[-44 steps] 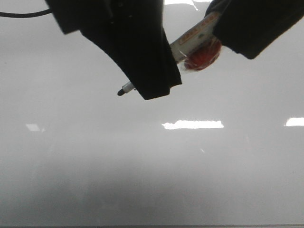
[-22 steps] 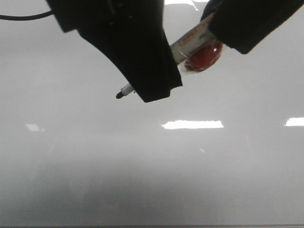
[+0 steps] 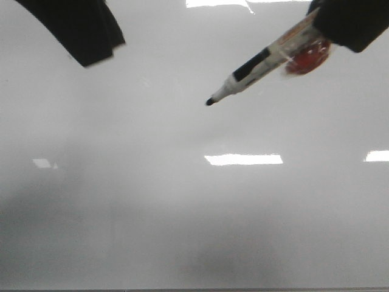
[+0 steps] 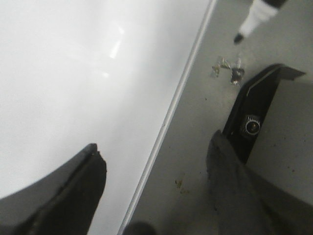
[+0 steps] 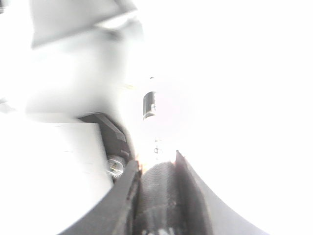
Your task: Write number 6 on whiteboard
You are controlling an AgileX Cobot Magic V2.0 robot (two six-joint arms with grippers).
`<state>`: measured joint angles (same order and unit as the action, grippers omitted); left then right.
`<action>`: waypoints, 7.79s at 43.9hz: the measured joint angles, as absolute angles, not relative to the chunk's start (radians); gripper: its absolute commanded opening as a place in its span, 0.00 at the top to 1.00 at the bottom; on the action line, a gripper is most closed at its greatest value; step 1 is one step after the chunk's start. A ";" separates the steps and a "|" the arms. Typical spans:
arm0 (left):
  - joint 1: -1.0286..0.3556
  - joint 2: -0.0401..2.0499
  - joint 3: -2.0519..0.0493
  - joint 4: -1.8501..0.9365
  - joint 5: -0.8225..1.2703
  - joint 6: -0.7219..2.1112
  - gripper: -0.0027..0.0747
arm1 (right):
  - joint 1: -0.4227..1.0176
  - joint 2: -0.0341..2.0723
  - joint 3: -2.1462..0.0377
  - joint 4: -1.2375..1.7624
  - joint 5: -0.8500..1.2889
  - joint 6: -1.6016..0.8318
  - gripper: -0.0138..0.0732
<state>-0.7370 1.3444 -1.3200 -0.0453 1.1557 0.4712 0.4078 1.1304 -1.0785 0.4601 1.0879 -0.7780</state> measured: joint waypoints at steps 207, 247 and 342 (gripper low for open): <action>-0.608 1.434 -1.270 0.279 1.148 0.000 0.91 | 0.191 0.919 -0.986 0.423 1.035 -0.806 0.24; -0.107 1.442 -0.820 0.289 0.178 -0.337 0.90 | 0.191 0.919 -0.986 0.423 1.016 -0.803 0.24; -0.433 0.603 -0.937 0.147 1.009 -0.212 0.92 | 0.189 0.646 -1.019 0.118 1.169 -0.036 0.88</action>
<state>-0.4327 0.6033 -0.9371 0.1472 1.0091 -0.2117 0.1891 0.6458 -1.0191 0.1185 1.1694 -0.0360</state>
